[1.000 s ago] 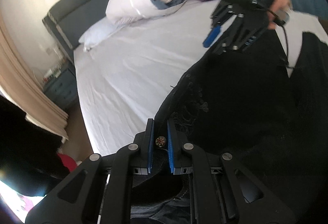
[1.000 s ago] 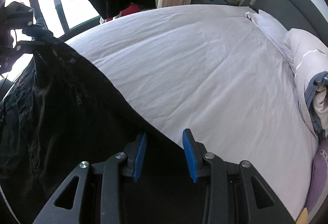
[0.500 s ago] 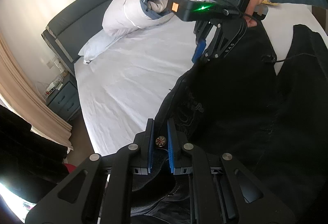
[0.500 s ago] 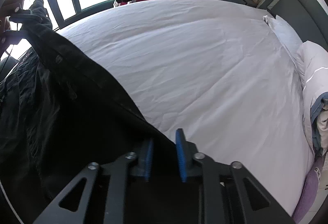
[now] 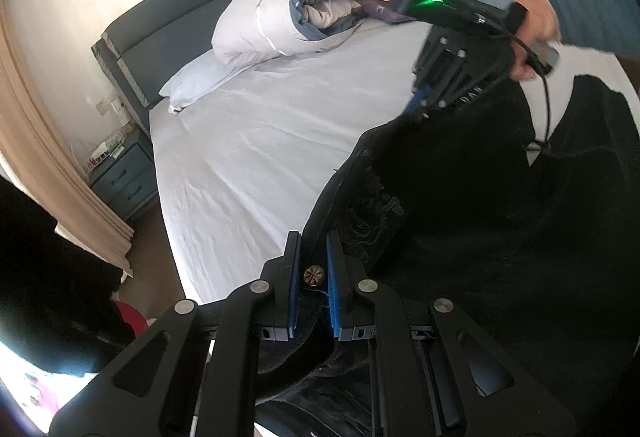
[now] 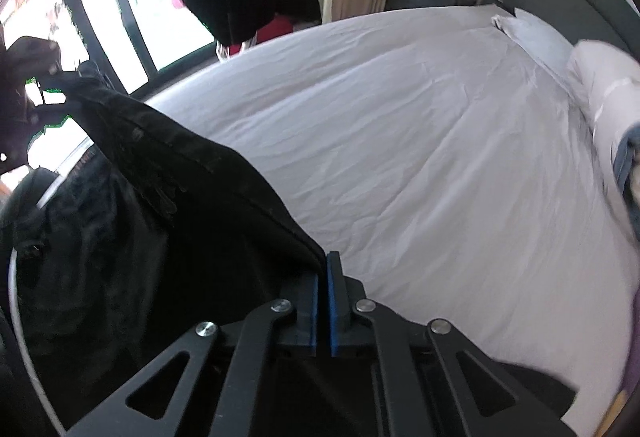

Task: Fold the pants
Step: 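Lift the waistband with both grippers and fold it over toward the leg hems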

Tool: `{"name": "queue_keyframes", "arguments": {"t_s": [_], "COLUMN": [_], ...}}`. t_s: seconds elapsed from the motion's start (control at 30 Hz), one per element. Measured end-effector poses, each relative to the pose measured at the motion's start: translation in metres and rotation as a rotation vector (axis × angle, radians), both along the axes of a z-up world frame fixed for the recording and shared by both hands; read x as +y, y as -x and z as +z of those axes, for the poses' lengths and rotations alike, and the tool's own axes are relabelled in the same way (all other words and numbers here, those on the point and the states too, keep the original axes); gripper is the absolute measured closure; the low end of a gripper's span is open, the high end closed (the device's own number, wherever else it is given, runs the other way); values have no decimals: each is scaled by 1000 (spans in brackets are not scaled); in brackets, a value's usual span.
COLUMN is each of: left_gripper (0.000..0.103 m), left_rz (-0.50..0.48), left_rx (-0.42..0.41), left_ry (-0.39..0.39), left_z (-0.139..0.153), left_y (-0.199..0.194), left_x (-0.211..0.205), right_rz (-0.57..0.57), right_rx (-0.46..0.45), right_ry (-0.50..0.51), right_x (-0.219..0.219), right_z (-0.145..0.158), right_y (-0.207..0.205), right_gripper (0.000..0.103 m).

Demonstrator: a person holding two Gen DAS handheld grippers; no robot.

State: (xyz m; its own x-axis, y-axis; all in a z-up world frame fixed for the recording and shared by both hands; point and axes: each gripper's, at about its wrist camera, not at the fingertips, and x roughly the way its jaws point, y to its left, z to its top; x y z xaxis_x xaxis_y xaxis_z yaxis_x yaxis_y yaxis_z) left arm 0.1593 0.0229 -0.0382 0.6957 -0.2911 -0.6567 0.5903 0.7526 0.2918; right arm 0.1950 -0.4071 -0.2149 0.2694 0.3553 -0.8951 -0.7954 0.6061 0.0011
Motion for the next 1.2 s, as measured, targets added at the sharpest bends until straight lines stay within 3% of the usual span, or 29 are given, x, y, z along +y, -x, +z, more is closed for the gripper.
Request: {"name": "queue_keyframes", "arguments": {"t_s": [0.37,0.57,0.77,0.97,1.2], "left_gripper": [93,93,93,93,93], "left_rz": [-8,-34,-62,-81,-156], "left_rx": [64,85,116,131,128], "left_ry": [35,43,17,-3,-75], "left_z": [2,-2,-18,-30,-47], "left_y": [42,72,101,132,174], "left_x": [-5,-7,-14,-21,-26], "right_rz": [-78,-36,12,-141,-418], "right_rx": [31,25,113,224,367], "right_ry": [-132,-149,-149,-253,-429], "right_x": [-3,-8,-11,-17,-58], "right_z": [6,19,16,8,-12], "right_y": [52,86,132,150,171], "right_gripper": [99,99,99,99,99]}}
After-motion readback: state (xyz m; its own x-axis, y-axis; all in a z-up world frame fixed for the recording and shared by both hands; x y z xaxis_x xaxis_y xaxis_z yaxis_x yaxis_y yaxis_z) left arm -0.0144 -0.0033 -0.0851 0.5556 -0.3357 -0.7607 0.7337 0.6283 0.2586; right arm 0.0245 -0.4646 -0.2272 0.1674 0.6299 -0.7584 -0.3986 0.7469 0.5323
